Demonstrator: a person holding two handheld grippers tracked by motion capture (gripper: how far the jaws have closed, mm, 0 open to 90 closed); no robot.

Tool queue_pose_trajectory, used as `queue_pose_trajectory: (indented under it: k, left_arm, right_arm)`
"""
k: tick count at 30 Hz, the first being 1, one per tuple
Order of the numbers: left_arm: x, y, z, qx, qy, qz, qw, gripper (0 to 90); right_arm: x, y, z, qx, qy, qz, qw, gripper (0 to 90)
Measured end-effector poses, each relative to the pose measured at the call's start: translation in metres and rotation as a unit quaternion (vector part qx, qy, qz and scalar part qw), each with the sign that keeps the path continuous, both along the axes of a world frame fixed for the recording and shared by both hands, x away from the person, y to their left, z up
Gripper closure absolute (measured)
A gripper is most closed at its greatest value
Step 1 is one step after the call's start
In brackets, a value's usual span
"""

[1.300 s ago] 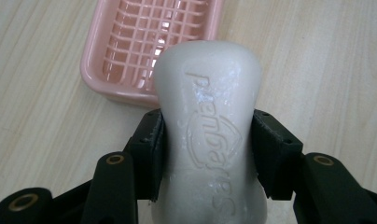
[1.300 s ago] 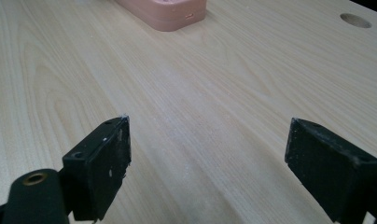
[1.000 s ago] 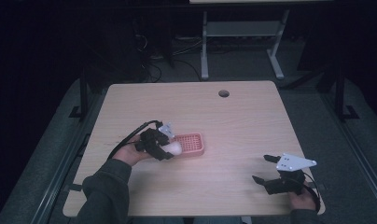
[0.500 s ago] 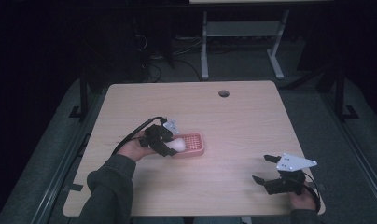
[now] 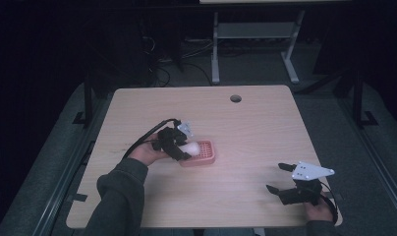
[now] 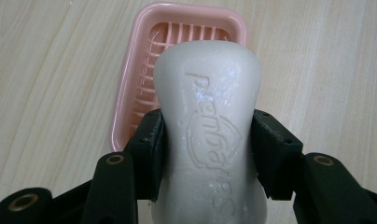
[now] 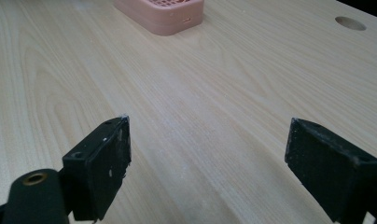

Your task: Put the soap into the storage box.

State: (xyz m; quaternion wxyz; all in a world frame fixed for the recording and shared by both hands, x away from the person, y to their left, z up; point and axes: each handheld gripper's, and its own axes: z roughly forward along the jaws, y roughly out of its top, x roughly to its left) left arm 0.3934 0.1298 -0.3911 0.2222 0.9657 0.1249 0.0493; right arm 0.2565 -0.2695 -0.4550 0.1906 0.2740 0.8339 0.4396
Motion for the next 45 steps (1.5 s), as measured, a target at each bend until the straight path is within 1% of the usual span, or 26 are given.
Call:
queue_pose_trajectory:
  k: [3, 6, 14, 22, 29, 32, 39, 41, 45]
  left_arm:
    - [0.002, -0.004, 0.0, 0.0, -0.001, -0.001, 1.0, 49.3]
    - [0.004, -0.006, 0.0, -0.006, 0.001, 0.0, 1.0, 49.3]
    - [0.009, -0.014, -0.001, 0.001, 0.0, -0.006, 1.0, 49.3]
    - [0.014, -0.022, -0.002, -0.003, -0.001, -0.009, 1.0, 49.3]
    - [0.019, -0.025, -0.008, 0.001, 0.003, -0.007, 1.0, 49.2]
    - [0.02, -0.025, -0.01, -0.001, 0.006, -0.004, 1.0, 49.3]
    - [0.024, -0.027, -0.016, 0.005, 0.011, -0.001, 0.9999, 49.3]
    - [0.025, -0.028, -0.017, 0.007, 0.011, -0.005, 0.9999, 49.3]
    - [0.026, -0.03, -0.02, 0.012, 0.013, -0.004, 0.9998, 49.3]
  right_arm:
    - [-0.001, 0.0, 0.0, 0.006, 0.003, -0.001, 1.0, 13.6]
    - [-0.001, 0.001, 0.001, 0.006, 0.002, 0.0, 1.0, 13.6]
    - [-0.001, 0.0, 0.0, 0.008, 0.003, -0.001, 1.0, 13.6]
    - [-0.001, -0.001, 0.0, 0.009, 0.003, -0.002, 1.0, 13.6]
    - [-0.001, -0.001, 0.0, 0.009, 0.004, -0.002, 0.9999, 13.6]
    - [-0.001, -0.001, 0.0, 0.009, 0.003, -0.002, 1.0, 13.6]
    - [-0.001, -0.001, 0.0, 0.009, 0.003, -0.002, 1.0, 13.6]
    - [-0.001, -0.001, 0.0, 0.01, 0.003, -0.002, 0.9999, 13.6]
    - [-0.001, -0.001, 0.0, 0.01, 0.003, -0.002, 0.9999, 13.6]
